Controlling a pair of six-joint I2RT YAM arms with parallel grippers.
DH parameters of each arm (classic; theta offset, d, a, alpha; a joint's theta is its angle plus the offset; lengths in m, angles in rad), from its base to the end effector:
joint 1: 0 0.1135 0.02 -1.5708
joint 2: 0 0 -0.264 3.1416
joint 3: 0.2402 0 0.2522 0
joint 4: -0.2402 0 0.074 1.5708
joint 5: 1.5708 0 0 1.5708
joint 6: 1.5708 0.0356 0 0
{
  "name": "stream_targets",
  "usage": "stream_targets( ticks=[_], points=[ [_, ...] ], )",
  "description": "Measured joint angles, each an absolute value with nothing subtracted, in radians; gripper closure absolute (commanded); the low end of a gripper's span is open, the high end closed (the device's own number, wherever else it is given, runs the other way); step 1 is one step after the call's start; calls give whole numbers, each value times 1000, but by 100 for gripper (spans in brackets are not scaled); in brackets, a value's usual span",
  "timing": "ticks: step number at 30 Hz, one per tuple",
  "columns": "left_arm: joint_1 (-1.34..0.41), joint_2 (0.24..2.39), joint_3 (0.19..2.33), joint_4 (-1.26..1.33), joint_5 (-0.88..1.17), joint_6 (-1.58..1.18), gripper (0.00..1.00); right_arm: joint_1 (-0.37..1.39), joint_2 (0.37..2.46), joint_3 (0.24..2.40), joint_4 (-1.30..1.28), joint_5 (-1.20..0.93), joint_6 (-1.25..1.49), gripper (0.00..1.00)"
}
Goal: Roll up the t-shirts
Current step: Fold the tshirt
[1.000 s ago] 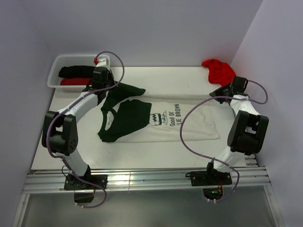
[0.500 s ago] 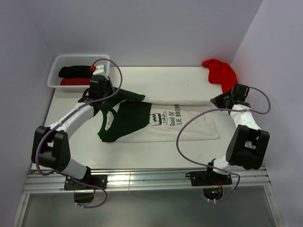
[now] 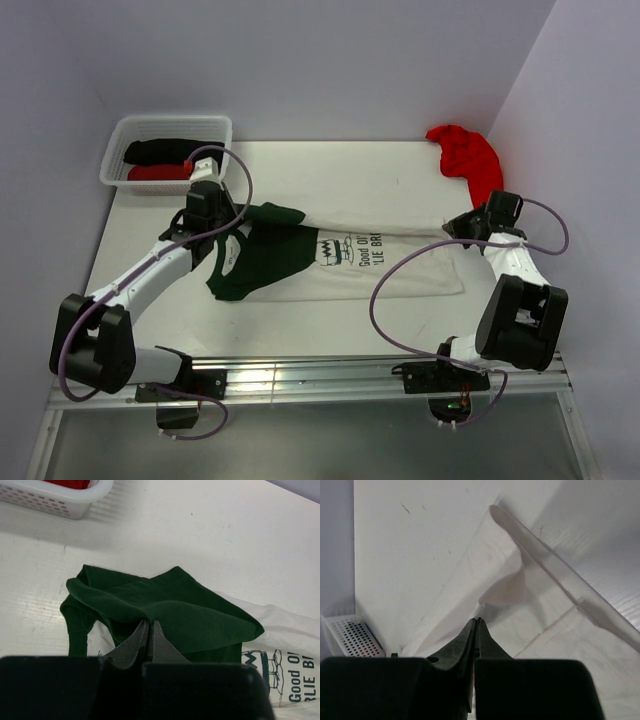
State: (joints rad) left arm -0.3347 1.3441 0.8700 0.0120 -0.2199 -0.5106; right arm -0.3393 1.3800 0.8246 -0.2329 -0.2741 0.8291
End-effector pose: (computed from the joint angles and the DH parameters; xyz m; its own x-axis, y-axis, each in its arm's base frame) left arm 0.2891 -0.0923 0.2638 -0.4339 -0.3540 -0.8285 -0.0870 0.9317 -0.3526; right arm 0.2729 -0.0861 0.2177 -0.3482 0.8756 -0.3348 0.5879 0.4821 0.6495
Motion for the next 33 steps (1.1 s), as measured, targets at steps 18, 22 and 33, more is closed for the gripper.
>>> stream_targets(
  ticks=[18, 22, 33],
  points=[
    [-374, 1280, 700, -58, -260, -636, 100, -352, 1402, 699, -219, -251, 846, 100],
    [-398, 1287, 680, -80, -261, -673, 100, -353, 1415, 690, -219, -238, 855, 100],
    [-490, 1347, 646, -130, -302, -739, 100, -369, 1415, 656, -202, -193, 867, 100]
  ],
)
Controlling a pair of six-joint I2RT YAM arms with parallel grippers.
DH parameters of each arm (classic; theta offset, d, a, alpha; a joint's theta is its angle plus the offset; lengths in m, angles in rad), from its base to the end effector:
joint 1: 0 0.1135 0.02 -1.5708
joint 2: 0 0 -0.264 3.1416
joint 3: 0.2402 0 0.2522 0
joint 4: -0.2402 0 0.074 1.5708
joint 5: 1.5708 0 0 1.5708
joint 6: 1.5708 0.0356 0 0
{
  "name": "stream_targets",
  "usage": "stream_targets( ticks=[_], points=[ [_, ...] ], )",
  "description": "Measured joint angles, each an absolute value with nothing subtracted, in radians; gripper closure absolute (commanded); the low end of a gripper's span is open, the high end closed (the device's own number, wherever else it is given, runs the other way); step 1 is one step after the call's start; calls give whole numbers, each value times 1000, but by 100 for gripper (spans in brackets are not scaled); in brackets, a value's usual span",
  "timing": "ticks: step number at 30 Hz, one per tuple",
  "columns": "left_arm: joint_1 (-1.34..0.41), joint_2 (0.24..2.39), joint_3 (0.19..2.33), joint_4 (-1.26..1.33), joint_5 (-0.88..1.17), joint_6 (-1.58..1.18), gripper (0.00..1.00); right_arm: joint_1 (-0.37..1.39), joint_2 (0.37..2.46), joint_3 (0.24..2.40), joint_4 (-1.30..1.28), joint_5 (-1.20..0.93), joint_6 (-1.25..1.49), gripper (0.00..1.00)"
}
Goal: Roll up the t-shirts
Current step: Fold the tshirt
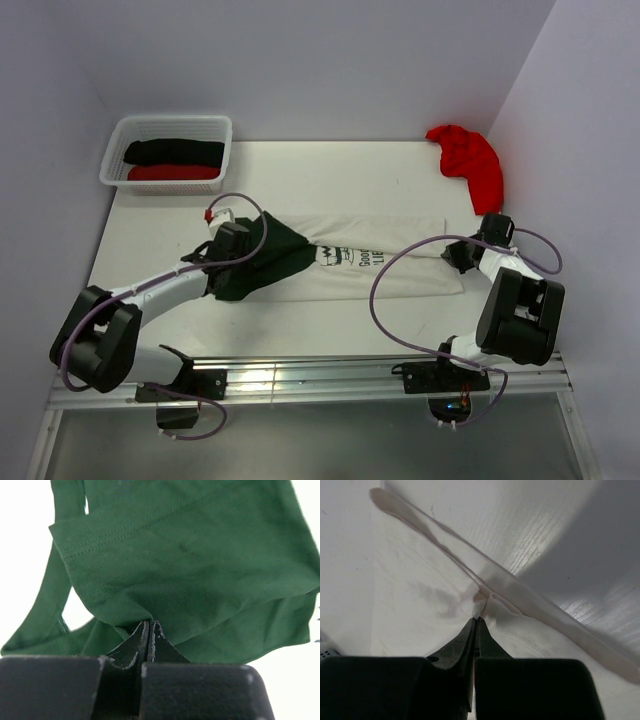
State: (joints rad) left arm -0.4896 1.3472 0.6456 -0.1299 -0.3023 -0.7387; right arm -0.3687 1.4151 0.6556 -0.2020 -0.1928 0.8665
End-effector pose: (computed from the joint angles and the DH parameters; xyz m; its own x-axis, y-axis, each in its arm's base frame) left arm 0.2345 -0.1129 0.1789 -0.6652 -0.3739 -0.6463 -0.2380 0.9266 -0.2910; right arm 0.2453 -0.0875 0.1598 -0.3037 0.9192 -0.2508 0.7457 0.3931 0.5379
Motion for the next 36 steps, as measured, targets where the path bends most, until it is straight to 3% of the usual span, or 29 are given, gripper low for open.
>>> stream_targets(
  ticks=[12, 21, 24, 25, 26, 27, 30, 34, 35, 36],
  points=[
    [-606, 1410, 641, -205, -393, -828, 100, -391, 1415, 626, -191, -176, 867, 100],
    [-612, 1380, 638, -249, -424, -870, 94, -403, 1393, 600, -184, -152, 874, 100],
    [-623, 1335, 624, -259, -419, -876, 79, -415, 1356, 579, -192, -133, 879, 100],
    [-630, 1317, 616, -260, -416, -876, 66, -418, 1347, 577, -194, -128, 880, 98],
    [-636, 1301, 607, -258, -413, -874, 58, -420, 1340, 576, -194, -123, 882, 96],
    [-641, 1282, 594, -260, -408, -874, 43, -421, 1332, 575, -194, -120, 882, 92],
    [-650, 1221, 551, -258, -396, -882, 27, -423, 1317, 575, -194, -120, 882, 84],
    [-651, 1162, 533, -277, -393, -887, 17, -425, 1307, 575, -194, -117, 871, 62],
    [-651, 1151, 533, -279, -393, -888, 16, -426, 1300, 575, -193, -118, 866, 50],
    [-651, 1132, 533, -282, -393, -888, 15, -426, 1290, 575, -192, -121, 862, 48]
  ],
)
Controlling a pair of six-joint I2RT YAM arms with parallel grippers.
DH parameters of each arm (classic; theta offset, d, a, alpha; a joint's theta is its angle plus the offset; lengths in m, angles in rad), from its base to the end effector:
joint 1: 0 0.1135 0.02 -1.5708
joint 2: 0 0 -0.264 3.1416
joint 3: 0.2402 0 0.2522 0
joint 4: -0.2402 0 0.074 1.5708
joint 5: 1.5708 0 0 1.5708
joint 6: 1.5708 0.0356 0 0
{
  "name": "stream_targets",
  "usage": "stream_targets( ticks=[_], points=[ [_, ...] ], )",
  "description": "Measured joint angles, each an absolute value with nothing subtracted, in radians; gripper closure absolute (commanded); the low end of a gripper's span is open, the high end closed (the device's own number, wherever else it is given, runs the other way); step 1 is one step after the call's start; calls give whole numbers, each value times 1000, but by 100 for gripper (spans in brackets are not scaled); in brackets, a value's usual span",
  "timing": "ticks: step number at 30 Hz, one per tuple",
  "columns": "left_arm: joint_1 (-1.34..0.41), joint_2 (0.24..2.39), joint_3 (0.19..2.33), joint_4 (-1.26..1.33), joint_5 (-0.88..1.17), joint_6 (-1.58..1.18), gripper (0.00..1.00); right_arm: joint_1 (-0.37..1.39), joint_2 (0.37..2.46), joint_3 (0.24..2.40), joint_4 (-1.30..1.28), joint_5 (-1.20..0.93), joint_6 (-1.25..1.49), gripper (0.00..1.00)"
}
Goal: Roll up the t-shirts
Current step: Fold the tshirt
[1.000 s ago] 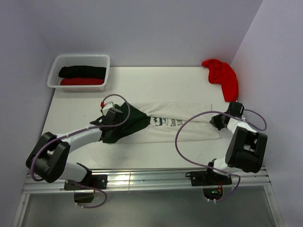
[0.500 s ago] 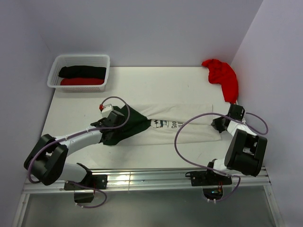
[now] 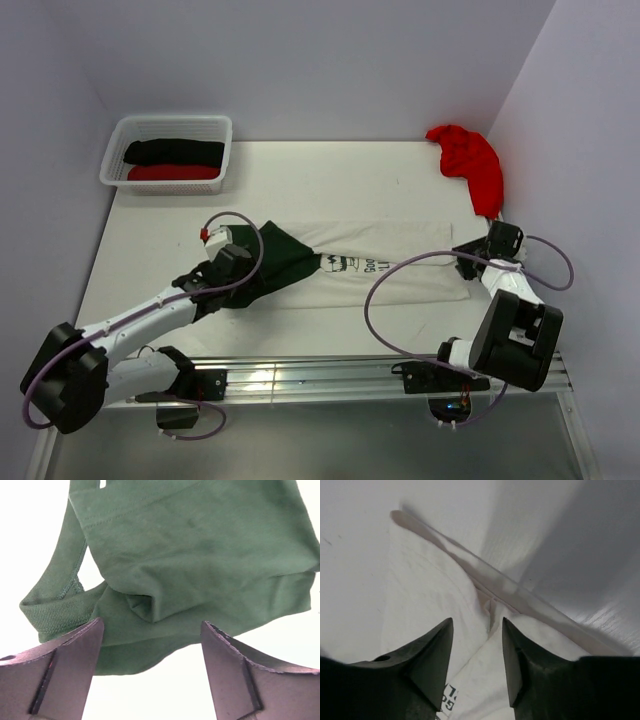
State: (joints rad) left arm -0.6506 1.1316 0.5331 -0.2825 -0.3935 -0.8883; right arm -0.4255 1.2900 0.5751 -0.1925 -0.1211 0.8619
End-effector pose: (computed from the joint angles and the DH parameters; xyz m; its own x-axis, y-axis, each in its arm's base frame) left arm 0.1769 -0.1175 0.1816 -0.6706 -0.3903 -0.6309 -0.2459 0.9193 -0.3073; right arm 0.2190 -0.0945 0.1657 -0.2076 0.9214 -0.3286 0.7674 0.3617 0.5294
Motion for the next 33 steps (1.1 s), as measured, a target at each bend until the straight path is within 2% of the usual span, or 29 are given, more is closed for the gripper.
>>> stream_targets(
  ticks=[1, 4, 9, 13, 19, 29, 33],
  points=[
    [-651, 1115, 533, -285, -394, -889, 14, -422, 1274, 575, -191, -123, 848, 43],
    [-651, 1065, 540, -301, -399, -885, 13, -385, 1216, 591, -200, -117, 815, 39],
    [-617, 1050, 612, -323, -395, -862, 12, -236, 1177, 679, -173, -151, 742, 42],
    [-492, 1050, 662, -305, -340, -826, 11, -43, 1216, 769, -111, -216, 659, 43],
    [-311, 1056, 677, -288, -229, -804, 11, 206, 1448, 958, -53, -335, 528, 43],
    [-227, 1108, 702, -249, -76, -807, 10, 488, 1891, 1442, -173, -331, 342, 41],
    [-212, 1097, 702, -250, -45, -806, 10, 564, 2030, 1637, -231, -334, 289, 43]
  ],
)
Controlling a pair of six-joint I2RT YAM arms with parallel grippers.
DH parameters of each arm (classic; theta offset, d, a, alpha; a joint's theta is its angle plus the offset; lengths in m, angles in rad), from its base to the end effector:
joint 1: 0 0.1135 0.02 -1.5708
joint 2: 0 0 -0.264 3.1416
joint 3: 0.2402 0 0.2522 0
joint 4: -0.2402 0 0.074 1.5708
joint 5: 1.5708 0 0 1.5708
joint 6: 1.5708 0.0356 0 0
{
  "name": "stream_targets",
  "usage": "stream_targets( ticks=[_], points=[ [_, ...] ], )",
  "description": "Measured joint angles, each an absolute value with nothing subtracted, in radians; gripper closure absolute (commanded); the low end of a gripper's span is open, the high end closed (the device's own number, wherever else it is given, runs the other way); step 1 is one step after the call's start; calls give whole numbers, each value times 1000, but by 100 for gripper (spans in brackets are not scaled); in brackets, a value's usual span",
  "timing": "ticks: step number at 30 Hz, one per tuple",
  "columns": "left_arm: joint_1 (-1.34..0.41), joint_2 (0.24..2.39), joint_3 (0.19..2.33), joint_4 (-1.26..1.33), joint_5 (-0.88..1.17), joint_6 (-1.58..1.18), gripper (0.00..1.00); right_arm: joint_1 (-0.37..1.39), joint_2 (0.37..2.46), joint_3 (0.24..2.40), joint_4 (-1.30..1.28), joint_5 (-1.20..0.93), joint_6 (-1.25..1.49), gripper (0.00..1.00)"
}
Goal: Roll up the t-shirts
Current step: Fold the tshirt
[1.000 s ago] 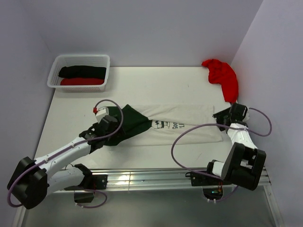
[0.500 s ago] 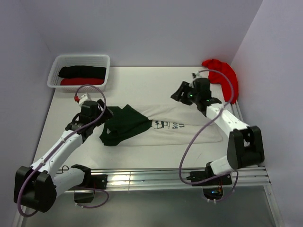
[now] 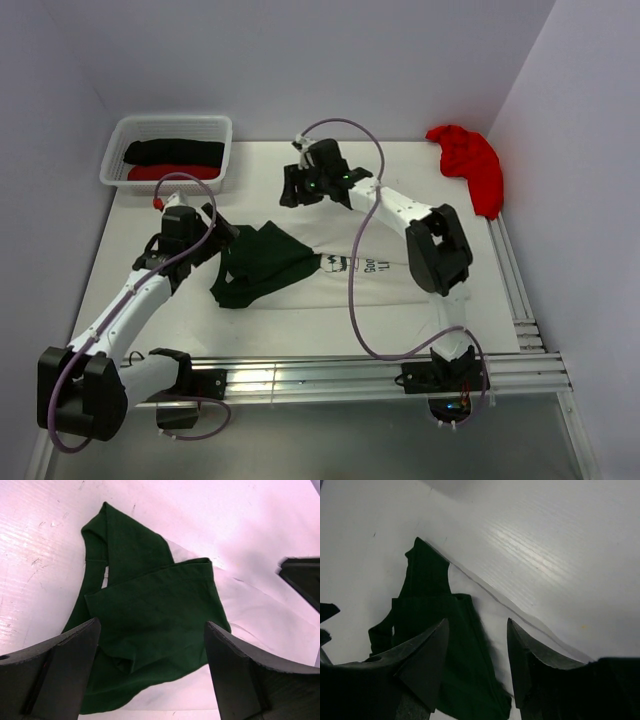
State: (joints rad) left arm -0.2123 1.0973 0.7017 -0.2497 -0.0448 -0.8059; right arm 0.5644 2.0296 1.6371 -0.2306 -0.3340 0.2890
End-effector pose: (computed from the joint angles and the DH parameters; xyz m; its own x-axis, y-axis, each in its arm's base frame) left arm 0.2313 -0.0482 0.2435 -0.5338 -0.6222 -0.5727 -0.3026 0.7729 -0.5577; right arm 0.3939 0.2632 0.2491 -0.6807 -0.1123 -0.7239 -0.5595 0.7176 0.4148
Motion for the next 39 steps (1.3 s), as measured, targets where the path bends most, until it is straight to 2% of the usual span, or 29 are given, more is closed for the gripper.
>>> stream_targets(
  ticks=[7, 21, 24, 27, 28, 31, 39],
  points=[
    [-199, 1074, 701, -251, -9, -805, 10, 634, 2210, 1839, -323, -326, 260, 44],
    [-178, 1062, 681, -251, 17, -805, 9, 688, 2280, 1854, -360, -326, 264, 48],
    [-175, 1062, 675, -252, 21, -803, 10, 693, 2292, 1866, -361, -322, 263, 53],
    [-172, 1060, 673, -253, 22, -797, 10, 696, 2295, 1874, -361, -316, 262, 68],
    [-170, 1058, 673, -253, 22, -797, 10, 697, 2295, 1876, -360, -315, 262, 80],
    [-165, 1048, 671, -255, 21, -793, 9, 699, 2295, 1877, -352, -312, 262, 97],
    [-155, 1030, 655, -260, 22, -779, 9, 703, 2199, 1688, -255, -335, 272, 100]
  ],
)
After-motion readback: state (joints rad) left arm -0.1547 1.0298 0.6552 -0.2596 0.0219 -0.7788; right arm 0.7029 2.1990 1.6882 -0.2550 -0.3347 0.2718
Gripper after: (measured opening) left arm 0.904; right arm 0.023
